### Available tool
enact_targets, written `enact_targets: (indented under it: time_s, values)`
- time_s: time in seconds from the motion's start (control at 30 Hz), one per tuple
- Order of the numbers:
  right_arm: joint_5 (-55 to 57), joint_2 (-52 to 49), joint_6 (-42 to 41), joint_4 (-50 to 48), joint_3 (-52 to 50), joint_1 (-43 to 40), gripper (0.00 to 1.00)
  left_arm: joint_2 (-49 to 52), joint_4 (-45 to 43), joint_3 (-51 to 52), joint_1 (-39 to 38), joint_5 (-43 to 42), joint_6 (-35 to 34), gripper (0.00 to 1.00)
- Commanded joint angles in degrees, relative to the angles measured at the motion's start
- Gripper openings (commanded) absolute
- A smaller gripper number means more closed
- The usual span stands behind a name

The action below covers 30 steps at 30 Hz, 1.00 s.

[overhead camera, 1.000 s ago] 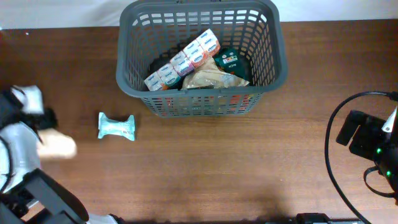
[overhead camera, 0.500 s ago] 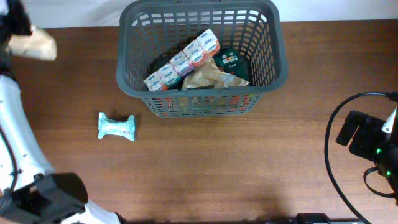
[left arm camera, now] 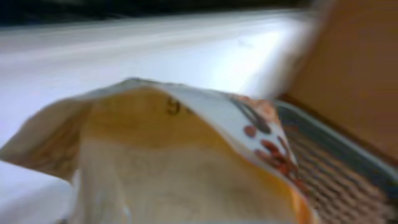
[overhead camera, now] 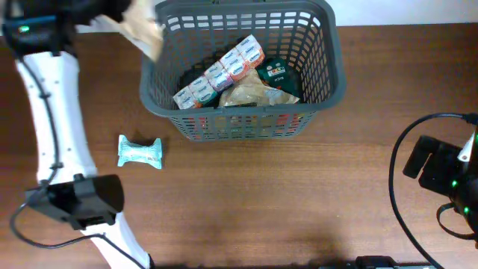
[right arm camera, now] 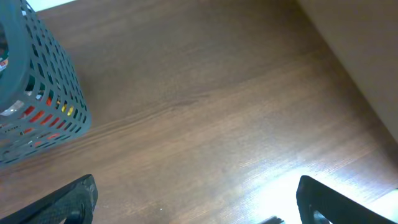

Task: Pack container
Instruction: 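Carry the beige bag over the basket and release it inside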

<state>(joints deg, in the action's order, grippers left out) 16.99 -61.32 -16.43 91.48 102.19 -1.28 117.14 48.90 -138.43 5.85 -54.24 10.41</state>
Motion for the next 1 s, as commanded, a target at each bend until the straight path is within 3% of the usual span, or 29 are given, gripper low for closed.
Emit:
enact_targets:
  time_s: [0.0, 0.17, 0.3, 0.5, 0.63, 0.97]
  values:
    - [-0.02, 0.11, 0.09, 0.02, 0.13, 0.57, 0.99, -2.21, 8.72, -2.47, -8.68, -0.87, 14.23, 0.01]
    - [-0.02, 0.11, 0.09, 0.04, 0.13, 0.57, 0.99, -1.77, 24.15, -2.38, -20.85, 23.63, 28.41, 0.01]
    - [-0.02, 0.11, 0.09, 0.07, 0.13, 0.57, 0.99, 0.48, 26.84, -2.19, -26.84, 42.8, 32.02, 0.01]
    - [-0.52, 0.11, 0.09, 0.94, 0.13, 0.57, 0.99, 5.05, 22.84, -2.19, -24.83, 43.58, 40.54, 0.01]
    - [-1.18, 0.11, 0.09, 0.87, 0.13, 0.57, 0.99, 9.92, 21.42, -2.19, -21.92, 39.78, 46.73, 0.01]
    - [-1.36, 0.11, 0.09, 0.9, 0.13, 0.57, 0.99, 16.96, 21.38, -2.19, -19.93, 38.56, 48.48, 0.01]
